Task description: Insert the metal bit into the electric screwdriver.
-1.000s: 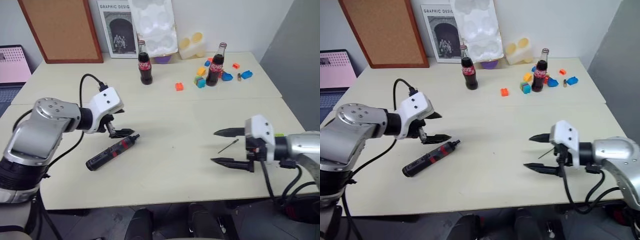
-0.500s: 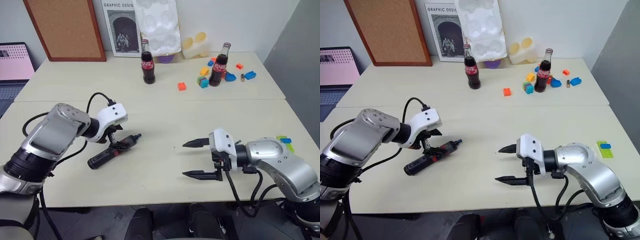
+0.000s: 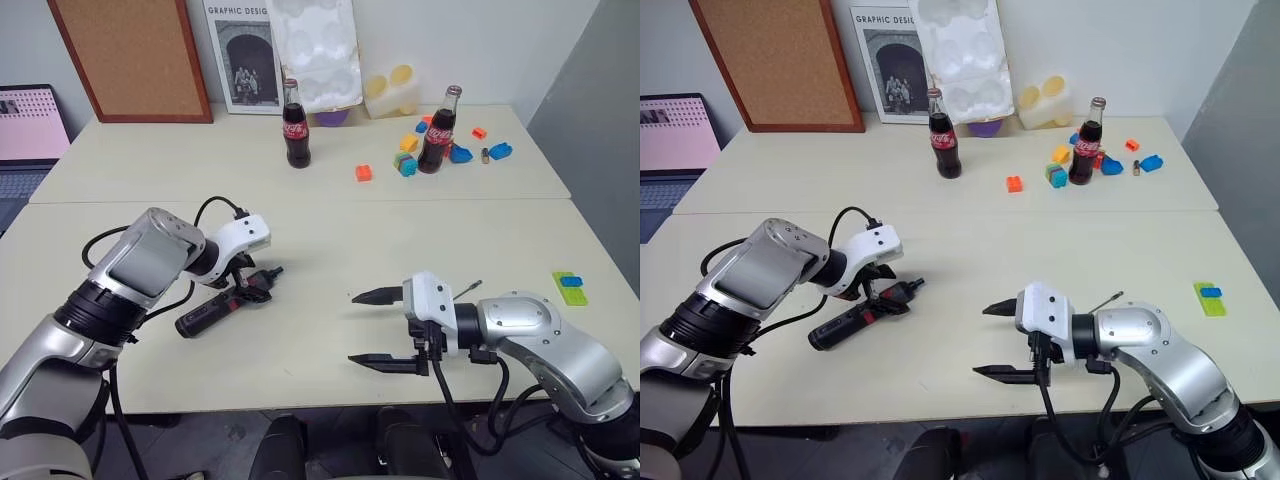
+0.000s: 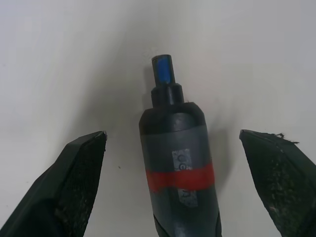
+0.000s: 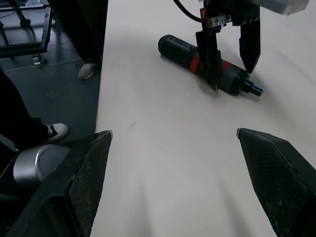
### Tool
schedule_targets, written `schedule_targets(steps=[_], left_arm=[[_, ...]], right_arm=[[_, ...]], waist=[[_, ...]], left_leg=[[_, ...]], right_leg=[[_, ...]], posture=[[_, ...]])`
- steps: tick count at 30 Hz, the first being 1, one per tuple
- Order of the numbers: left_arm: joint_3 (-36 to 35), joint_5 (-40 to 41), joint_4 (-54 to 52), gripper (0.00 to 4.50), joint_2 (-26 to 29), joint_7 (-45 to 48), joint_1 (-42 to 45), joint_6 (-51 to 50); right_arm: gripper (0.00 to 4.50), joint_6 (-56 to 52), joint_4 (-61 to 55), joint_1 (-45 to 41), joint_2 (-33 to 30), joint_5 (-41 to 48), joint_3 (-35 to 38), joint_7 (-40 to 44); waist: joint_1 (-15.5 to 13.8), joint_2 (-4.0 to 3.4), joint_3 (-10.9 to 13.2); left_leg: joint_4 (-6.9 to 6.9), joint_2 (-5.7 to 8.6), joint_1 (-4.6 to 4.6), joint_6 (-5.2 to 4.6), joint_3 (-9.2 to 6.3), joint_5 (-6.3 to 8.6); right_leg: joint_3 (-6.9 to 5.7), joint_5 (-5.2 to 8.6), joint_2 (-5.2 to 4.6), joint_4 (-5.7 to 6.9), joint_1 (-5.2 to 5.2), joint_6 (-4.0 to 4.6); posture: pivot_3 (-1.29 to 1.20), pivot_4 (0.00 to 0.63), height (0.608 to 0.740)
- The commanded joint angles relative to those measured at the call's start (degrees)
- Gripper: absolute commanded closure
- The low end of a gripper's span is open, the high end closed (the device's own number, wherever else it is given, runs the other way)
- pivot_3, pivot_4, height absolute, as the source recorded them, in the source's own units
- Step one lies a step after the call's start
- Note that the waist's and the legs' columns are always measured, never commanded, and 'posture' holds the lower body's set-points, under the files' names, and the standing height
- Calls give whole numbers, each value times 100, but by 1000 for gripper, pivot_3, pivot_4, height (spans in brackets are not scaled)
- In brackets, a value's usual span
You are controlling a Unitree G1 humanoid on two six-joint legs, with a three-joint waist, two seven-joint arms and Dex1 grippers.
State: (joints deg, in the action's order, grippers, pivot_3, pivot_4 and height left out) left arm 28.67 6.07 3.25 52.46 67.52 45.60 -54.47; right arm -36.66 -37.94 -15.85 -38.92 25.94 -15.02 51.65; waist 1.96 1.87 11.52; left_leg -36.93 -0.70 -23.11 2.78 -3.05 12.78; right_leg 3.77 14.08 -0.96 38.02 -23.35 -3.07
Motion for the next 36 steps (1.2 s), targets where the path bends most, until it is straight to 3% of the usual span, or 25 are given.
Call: schedule_targets(steps=[1, 6, 17, 23, 28, 33, 36], left_arm=[[63, -150, 37, 0, -68, 89, 121, 101], [102, -304, 283, 634, -351, 16, 181, 186], [139, -531, 462, 2715, -505, 200, 76, 460], [-179, -368, 339, 2828, -539, 206, 90, 470], [-782, -153, 96, 2829, -904, -195, 280, 729], [-1352, 159, -116, 2829, -1681, -758, 492, 932], [-1839, 352, 34, 2829, -2611, -1569, 726, 1105]], right_arm=[[261, -4, -252, 36, 42, 43, -16, -110], [200, -9, -289, 49, 39, 37, -24, -177], [200, -55, -362, 101, -22, 66, 43, -258], [200, -168, -431, 120, -125, 207, 243, -244], [200, -466, -620, 202, -297, 754, 963, -271], [200, -828, -678, 250, -610, 1391, 1836, -287], [200, -1106, -623, 104, -961, 1881, 2426, -250]], waist=[[-2, 0, 0], [-9, 0, 0], [-15, 2, -2], [-12, 2, -2], [-45, 4, -1], [-72, 6, -1], [-73, 9, -1]], left_leg=[[0, 0, 0, 0, 0, 0], [0, 0, 0, 0, -1, 0], [-3, 2, 6, 0, -1, 0], [-1, 2, 6, 0, 0, 0], [-5, 2, -5, 0, -10, 0], [-8, 10, -13, 0, -13, 0], [-9, 12, -17, 0, -13, 0]], right_leg=[[0, 0, 0, 0, 0, 0], [-1, 0, 0, 0, 1, 0], [0, 0, -2, 1, 8, 0], [1, 0, -2, -1, 8, 0], [-9, -1, -4, -4, 7, -1], [-11, -3, -12, -4, 6, -5], [-12, -4, -14, -8, 5, -7]], posture=[[0, 150, 740], [0, 150, 740], [0, 150, 740], [0, 150, 740], [0, 150, 740], [0, 150, 740], [0, 150, 740]])
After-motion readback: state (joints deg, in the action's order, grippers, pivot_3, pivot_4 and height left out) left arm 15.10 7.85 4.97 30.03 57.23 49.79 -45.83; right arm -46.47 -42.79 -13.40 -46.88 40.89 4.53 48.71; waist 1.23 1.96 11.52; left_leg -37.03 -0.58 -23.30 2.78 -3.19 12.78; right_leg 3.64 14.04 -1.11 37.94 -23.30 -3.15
